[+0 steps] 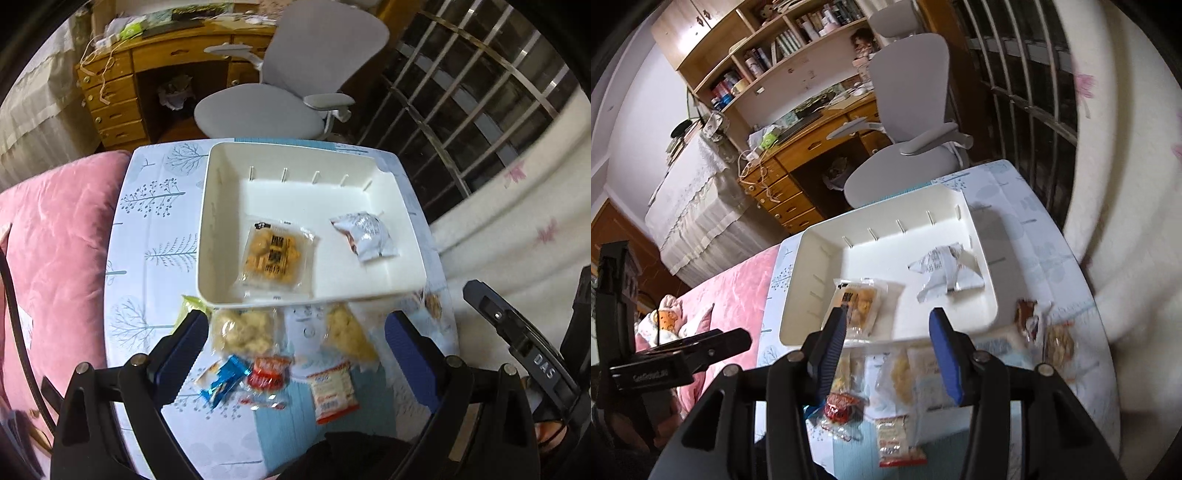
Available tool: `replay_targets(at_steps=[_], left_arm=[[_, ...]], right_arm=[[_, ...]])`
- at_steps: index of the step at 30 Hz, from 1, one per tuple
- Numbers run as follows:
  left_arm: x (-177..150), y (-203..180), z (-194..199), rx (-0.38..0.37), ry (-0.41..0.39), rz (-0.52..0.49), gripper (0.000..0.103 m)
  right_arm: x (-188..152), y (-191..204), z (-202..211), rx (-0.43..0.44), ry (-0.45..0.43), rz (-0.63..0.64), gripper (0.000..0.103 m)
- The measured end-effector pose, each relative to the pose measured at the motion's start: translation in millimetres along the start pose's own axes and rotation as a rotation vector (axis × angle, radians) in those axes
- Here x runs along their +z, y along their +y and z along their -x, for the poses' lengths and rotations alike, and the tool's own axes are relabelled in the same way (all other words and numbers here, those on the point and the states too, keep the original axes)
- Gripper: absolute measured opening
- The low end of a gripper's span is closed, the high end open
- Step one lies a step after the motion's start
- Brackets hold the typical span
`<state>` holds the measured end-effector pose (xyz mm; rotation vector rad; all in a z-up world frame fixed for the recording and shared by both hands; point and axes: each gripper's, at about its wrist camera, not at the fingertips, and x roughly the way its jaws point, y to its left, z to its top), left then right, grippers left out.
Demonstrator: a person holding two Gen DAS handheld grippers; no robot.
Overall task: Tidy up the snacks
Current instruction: 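Withdraw both tools and move the left gripper toward the green biscuit pack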
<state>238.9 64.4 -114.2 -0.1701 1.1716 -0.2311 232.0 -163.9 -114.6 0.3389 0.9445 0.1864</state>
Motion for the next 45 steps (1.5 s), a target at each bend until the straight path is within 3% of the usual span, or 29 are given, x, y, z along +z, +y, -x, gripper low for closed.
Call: replay_targets(at_steps=[10,17,26,38,45], left_arm=[[-55,41,45,-0.038,-0.017,-0.133,0.096],[-90,84,52,-0.065,0.045,-0.157,0.096],[-125,122,50,-0.037,0.116,-0.195,0.096],[-121,148,45,-0.053,0.162,-0.154,0.096],[-111,151,27,-0.034,0.205,-0.142,0.096]], right_arm=[[-70,49,33,-0.103,-0.054,-0.049,0.047],[-130,87,45,-0.110,-0.082,-0.092,0.047],[-196,118,45,-0.139,-0.100,-0.141,0.047],[-215,140,36,-0.214,-0.096,-0.081,0.047],[-212,147,13,-0.191,-0.039,-0.041,0.047]])
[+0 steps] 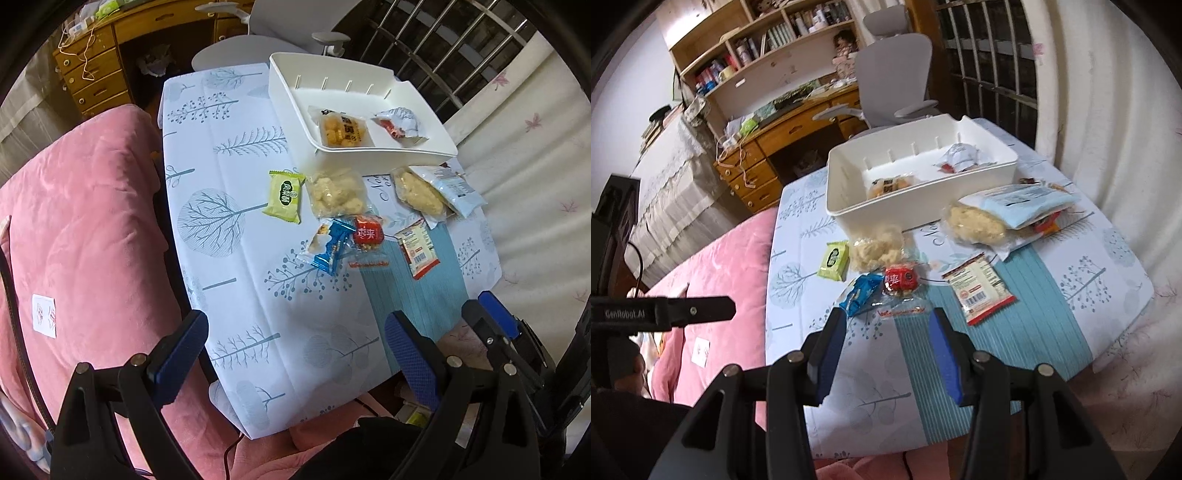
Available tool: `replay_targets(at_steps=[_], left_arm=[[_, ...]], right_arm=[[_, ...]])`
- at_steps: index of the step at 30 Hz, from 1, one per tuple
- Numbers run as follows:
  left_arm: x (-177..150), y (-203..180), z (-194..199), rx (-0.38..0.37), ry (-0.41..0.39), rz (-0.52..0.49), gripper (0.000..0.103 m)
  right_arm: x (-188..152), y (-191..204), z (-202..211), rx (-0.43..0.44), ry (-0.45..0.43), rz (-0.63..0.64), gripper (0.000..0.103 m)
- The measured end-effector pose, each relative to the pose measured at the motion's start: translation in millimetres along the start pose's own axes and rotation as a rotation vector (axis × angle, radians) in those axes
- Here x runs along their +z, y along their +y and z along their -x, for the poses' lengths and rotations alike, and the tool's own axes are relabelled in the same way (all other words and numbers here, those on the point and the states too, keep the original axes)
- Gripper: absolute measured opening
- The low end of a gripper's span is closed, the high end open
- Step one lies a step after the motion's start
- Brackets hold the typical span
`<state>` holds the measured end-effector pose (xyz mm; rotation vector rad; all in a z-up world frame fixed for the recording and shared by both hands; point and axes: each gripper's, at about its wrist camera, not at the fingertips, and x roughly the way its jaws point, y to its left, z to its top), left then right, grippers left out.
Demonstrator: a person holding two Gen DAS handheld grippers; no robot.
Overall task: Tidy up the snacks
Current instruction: 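Withdraw both tools and move the left gripper toward the green biscuit pack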
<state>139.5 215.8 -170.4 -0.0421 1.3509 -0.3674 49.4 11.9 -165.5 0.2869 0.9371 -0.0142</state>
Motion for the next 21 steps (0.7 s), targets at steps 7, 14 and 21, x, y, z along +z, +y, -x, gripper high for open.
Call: replay_targets(at_steps=[7,14,21], left_arm=[[22,0,-25,0.016,0.059,0.023,0.096],[52,3,-63,0.039,0.092,0.054,0.096],[84,7,-113,0.123,0.085,0.091,0.096]], right_arm=[[12,-4,-33,0.047,0.088,-0.014,0.047],[25,-13,-82,0.051,0.220,-0.021,0.047],[31,-16,-132,0.056,0.354,0.032,0.050]])
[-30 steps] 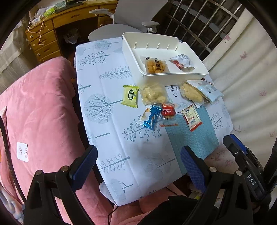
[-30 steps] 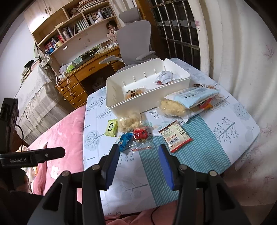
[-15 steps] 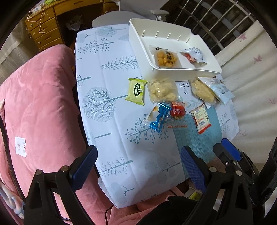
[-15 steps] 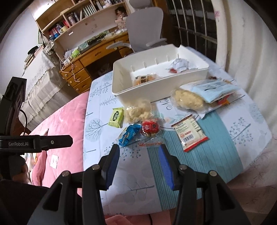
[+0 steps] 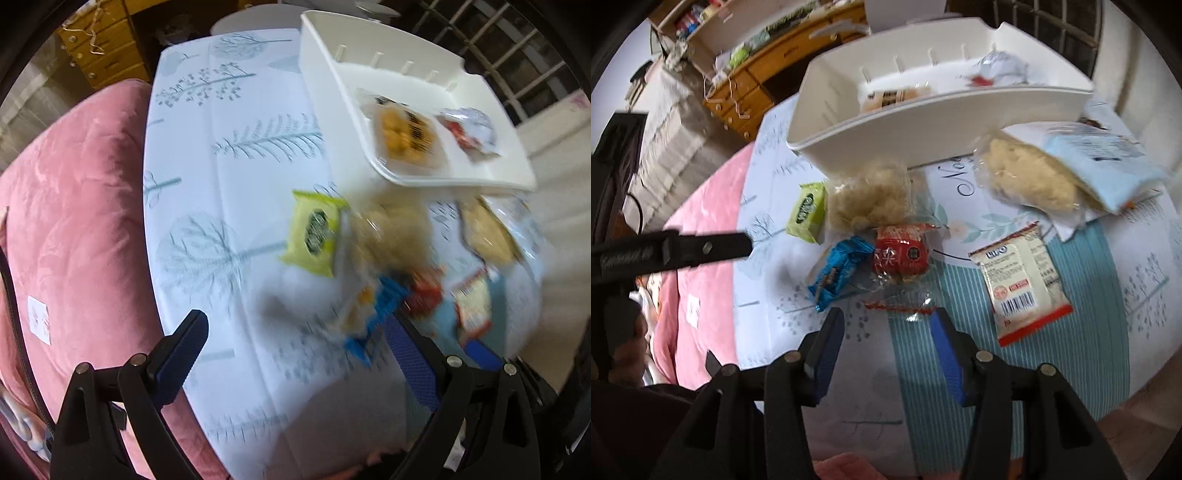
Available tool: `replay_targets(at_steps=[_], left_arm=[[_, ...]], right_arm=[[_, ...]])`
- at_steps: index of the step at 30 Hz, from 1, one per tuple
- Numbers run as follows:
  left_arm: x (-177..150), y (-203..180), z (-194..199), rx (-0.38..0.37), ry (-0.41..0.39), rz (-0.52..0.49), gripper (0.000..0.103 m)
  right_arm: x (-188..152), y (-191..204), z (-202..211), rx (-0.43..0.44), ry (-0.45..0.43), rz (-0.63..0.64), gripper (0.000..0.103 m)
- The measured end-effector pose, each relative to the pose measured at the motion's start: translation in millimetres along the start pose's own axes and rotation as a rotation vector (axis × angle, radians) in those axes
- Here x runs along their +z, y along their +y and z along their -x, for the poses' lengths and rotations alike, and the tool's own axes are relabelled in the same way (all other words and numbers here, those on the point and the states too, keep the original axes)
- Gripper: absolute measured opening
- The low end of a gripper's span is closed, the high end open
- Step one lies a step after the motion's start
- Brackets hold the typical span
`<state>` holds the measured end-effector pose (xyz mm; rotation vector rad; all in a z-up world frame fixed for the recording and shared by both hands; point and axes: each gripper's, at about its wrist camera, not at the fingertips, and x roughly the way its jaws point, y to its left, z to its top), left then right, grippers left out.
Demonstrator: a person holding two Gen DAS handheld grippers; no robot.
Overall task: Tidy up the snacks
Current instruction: 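Withdraw both tools and move the left gripper toward the green biscuit pack, then grasp the green biscuit pack with the left gripper while the right grasps a red candy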
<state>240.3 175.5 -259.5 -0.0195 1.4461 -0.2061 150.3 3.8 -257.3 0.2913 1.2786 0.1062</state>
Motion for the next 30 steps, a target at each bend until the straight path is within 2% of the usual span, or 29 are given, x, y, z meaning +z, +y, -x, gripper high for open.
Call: replay_targets(at_steps=[5,10,12,14,21,24,25,26,30], left_arm=[[21,-2,-31,0.053,-0.013,-0.008,0.096],[32,-2,-52,0.071,-0.009,-0.009,0.093],[35,-2,-58,0.083,-0.007,-0.015,0.089],[38,-4,-66,0.085,0.006,-0.024,0.076],[41,-15,-80,0.105,-0.003,-0.078,0.062],[37,-25,-76,0.099,-0.025,-0.106,0.050],[37,-27,-75,0.099,-0.031,-0.115,0.041],[36,-29,-74,0.102,-0.034,-0.121,0.036],[33,-31,-73,0.121,-0.018,-0.112,0.035]], right_arm=[[17,2,-22,-0.023,0.032,0.072,0.053],[27,6,-42,-0.030,0.062,0.140,0.053],[29,6,-48,-0.031,0.064,0.160,0.054],[32,5,-53,-0.036,0.064,0.174,0.054],[36,2,-61,-0.036,0.064,0.207,0.054],[36,3,-61,-0.039,0.059,0.224,0.051],[37,3,-61,-0.033,0.059,0.224,0.049],[37,4,-61,-0.035,0.061,0.225,0.048],[37,8,-61,-0.051,0.072,0.242,0.047]])
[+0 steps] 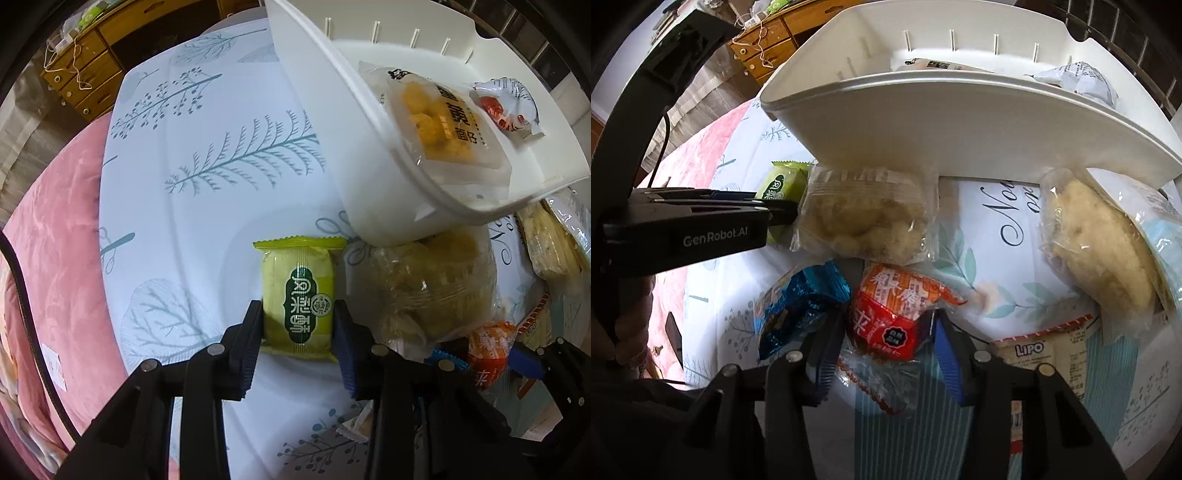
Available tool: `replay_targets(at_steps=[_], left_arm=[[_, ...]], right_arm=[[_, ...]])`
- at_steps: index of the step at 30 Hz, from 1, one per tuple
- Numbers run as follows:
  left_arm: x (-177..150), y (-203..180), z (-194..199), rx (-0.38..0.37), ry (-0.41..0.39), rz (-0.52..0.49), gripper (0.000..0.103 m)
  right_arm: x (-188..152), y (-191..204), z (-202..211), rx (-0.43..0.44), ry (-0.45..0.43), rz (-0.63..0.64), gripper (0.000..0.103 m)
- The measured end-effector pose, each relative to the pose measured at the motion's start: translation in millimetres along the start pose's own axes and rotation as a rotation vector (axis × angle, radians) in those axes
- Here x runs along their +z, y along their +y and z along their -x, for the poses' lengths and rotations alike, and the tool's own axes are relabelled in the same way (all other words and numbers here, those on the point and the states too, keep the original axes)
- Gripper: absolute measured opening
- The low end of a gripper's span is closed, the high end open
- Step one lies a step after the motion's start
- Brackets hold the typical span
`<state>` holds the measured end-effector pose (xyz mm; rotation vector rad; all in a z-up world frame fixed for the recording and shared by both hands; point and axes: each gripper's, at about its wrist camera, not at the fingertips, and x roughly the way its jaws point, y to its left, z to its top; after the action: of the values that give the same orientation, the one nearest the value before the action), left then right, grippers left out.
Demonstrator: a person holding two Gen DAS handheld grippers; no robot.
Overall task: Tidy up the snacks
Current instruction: 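Grasp the green biscuit pack with the left gripper while the right grasps a red candy, then place the green biscuit pack and red candy into the tray, opening both grippers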
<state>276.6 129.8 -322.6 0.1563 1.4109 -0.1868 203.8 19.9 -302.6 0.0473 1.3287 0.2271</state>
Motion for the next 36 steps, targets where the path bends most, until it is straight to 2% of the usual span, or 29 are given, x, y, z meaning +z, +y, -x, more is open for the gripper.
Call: replay_targets(at_steps=[7,8,17,24,30,36], left_arm=[[-13,18,18,0.006,0.044,0.049,0.035],[-16,21,23,0.007,0.049,0.056,0.035],[-69,37,81,-0.025,-0.010,0.056,0.035],[-111,51,126,-0.039,-0.020,0.069,0.035],[-127,61,149,-0.069,-0.016,0.061,0.035],[-134,50,174,-0.125,-0.039,0.019,0.035]], right_arm=[[-2,1,16,-0.059,-0.014,-0.003,0.044],[-3,1,20,-0.064,-0.022,-0.008,0.039],[-19,22,61,-0.077,-0.132,-0.027,0.039],[-41,45,96,-0.081,-0.220,-0.045,0.039],[-61,52,129,-0.081,-0.289,-0.103,0.039],[-73,42,154,-0.075,-0.332,-0.181,0.039]])
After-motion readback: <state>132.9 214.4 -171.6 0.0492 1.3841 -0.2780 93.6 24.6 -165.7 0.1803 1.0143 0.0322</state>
